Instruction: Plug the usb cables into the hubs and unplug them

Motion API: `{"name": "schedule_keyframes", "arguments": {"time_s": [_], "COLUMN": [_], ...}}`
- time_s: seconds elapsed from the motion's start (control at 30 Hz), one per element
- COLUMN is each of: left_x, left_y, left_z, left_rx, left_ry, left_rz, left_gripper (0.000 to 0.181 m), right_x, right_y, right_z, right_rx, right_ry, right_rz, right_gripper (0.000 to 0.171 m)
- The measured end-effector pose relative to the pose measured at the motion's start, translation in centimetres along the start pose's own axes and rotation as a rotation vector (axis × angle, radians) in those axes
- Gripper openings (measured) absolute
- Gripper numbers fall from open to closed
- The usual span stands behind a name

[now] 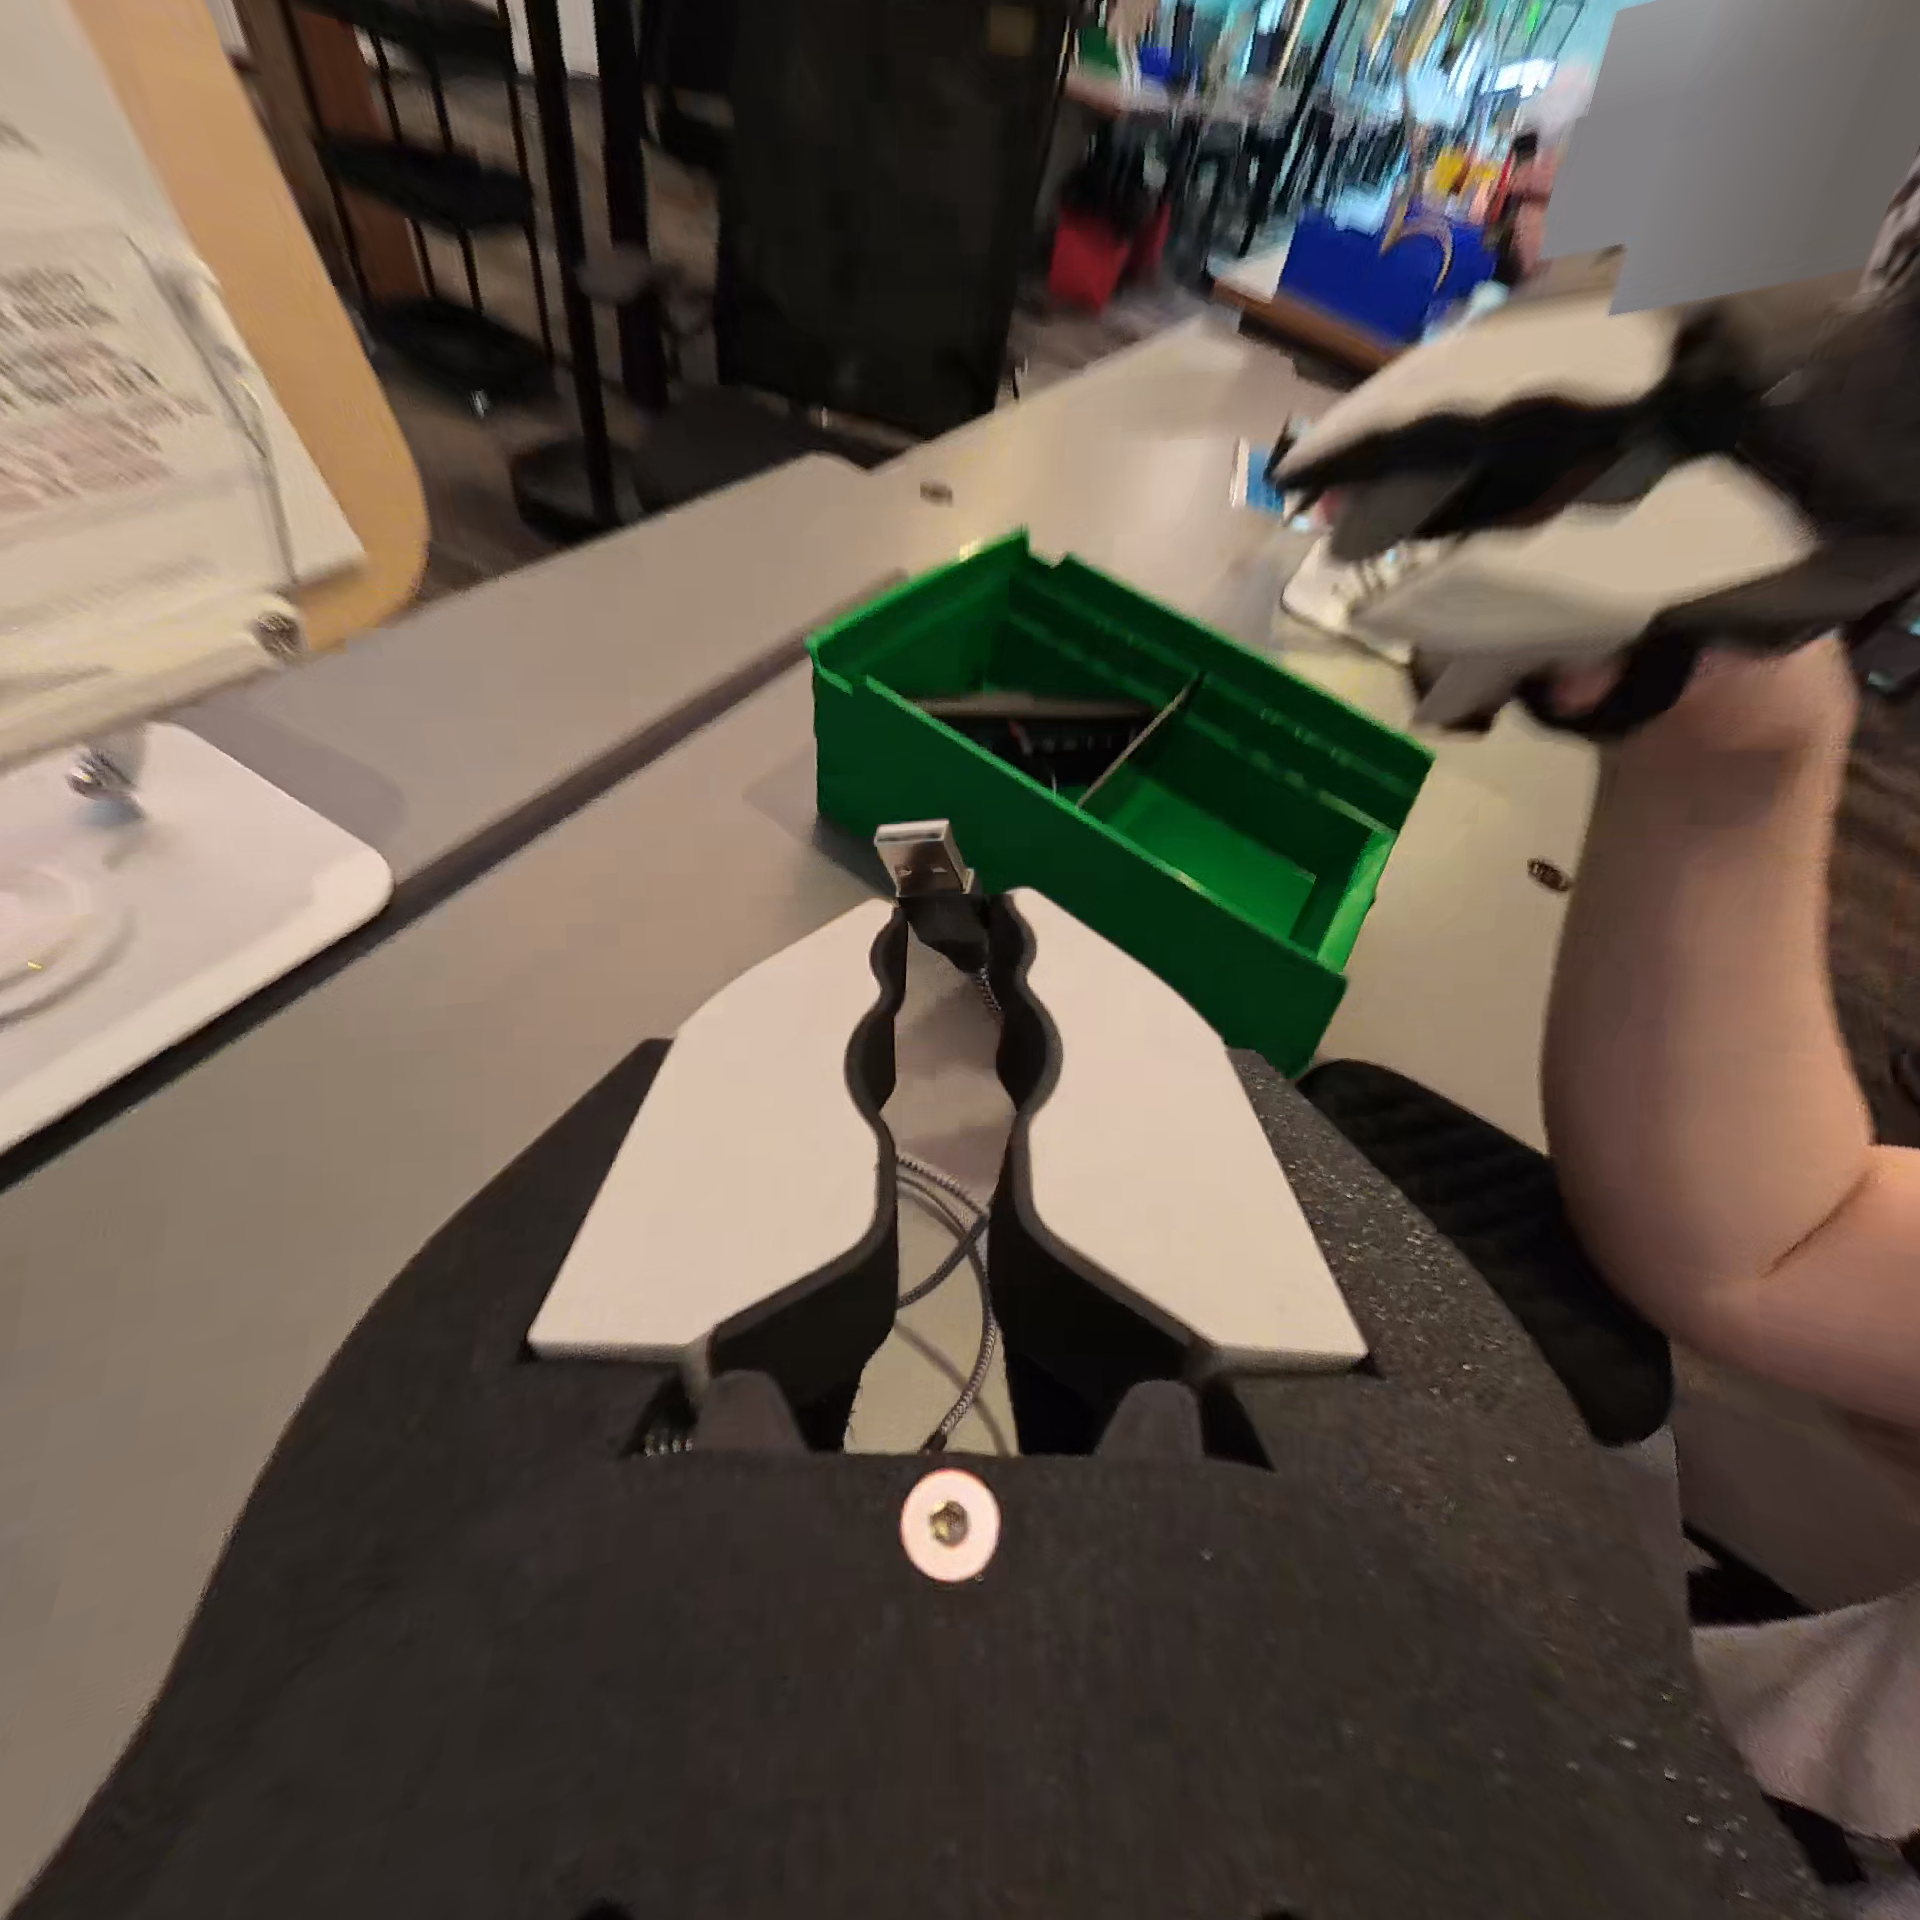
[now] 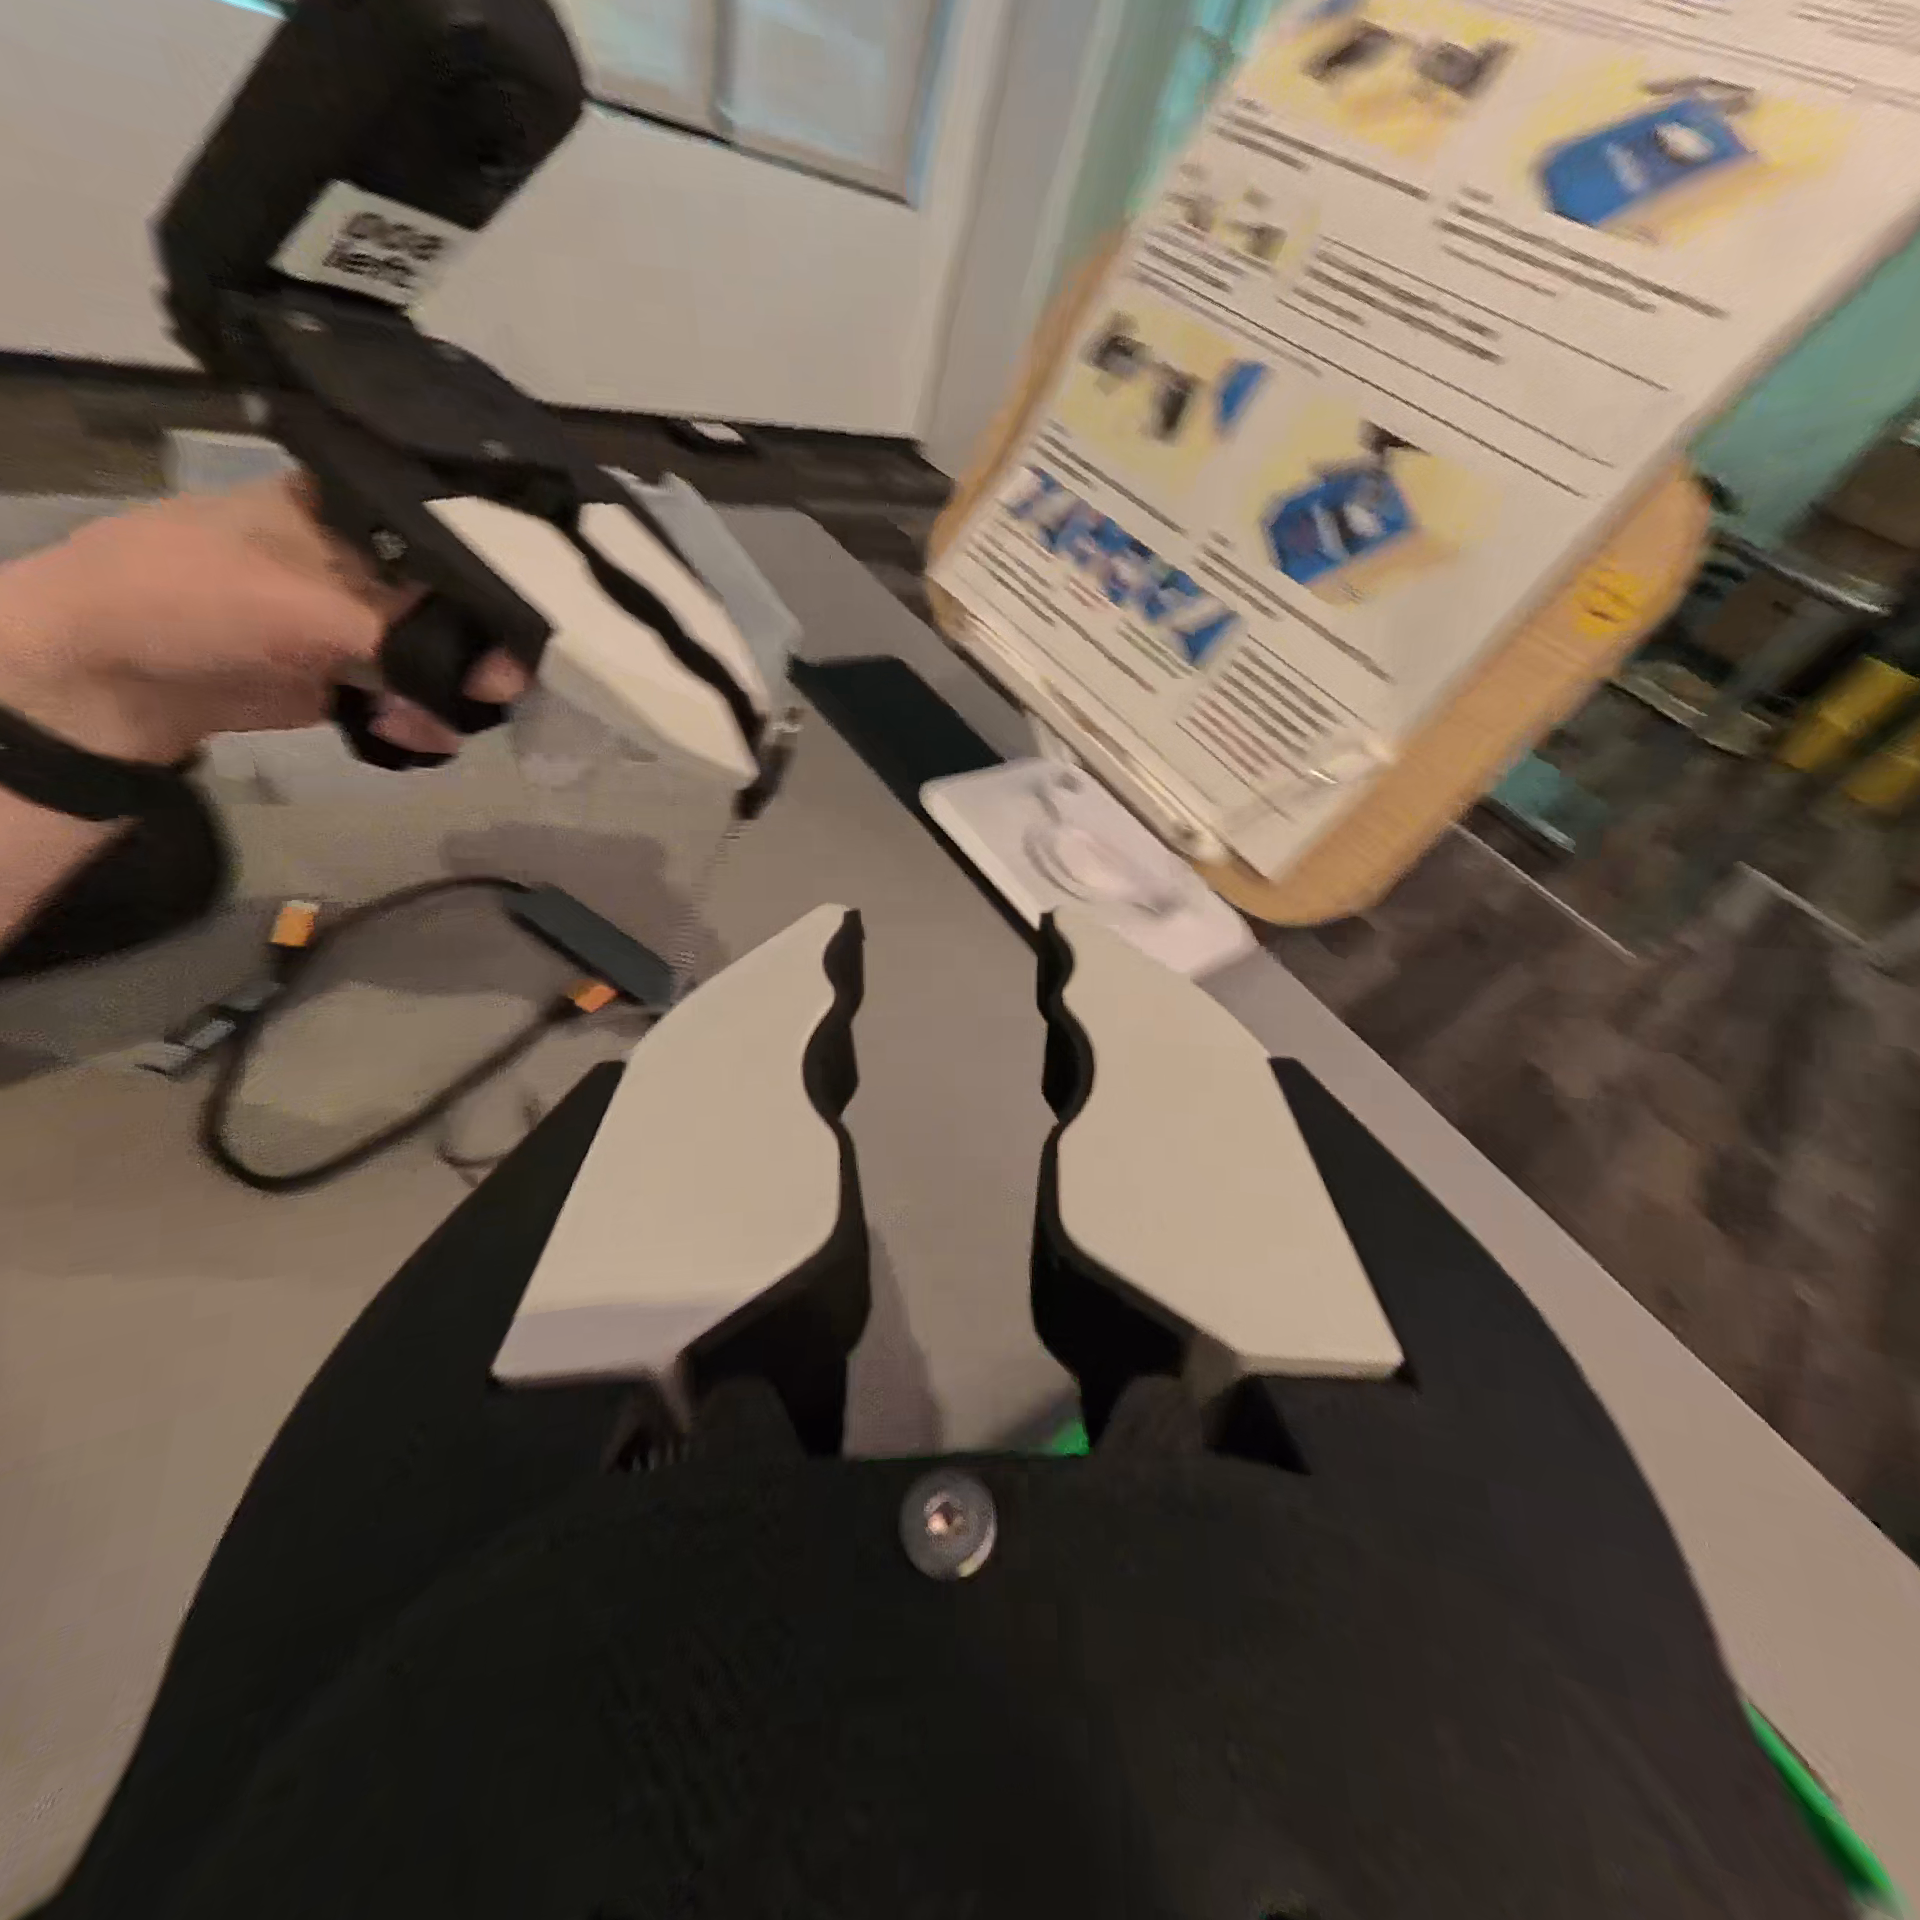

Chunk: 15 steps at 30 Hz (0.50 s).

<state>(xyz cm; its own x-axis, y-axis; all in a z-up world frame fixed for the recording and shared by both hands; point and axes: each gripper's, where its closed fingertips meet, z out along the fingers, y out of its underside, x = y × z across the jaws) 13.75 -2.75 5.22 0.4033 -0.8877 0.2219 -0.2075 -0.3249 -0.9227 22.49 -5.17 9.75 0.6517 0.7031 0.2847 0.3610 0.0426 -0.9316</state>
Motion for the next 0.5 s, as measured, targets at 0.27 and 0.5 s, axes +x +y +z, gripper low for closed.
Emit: {"name": "schedule_keyframes", "arguments": {"time_s": [0.27,0.5], "left_x": [-0.4,0.6], "left_y": [-2.3,-3.2], "left_z": [-2.8,-2.6], "left_rx": [0.107,0.145], "left_ry": [-0.069,-0.057], "left_rz": [0.059,0.124], "left_gripper": [0.014,0.014], "right_x": [-7.9,-6.5], "right_y": [-0.5,-1.4], "right_z": [8.6,9.7], "right_rx": [0.029,0.115], "right_ry": [-0.295,-0.130], "right_rz": [0.169,0.130], "right_gripper": [0.042,0.014]}}
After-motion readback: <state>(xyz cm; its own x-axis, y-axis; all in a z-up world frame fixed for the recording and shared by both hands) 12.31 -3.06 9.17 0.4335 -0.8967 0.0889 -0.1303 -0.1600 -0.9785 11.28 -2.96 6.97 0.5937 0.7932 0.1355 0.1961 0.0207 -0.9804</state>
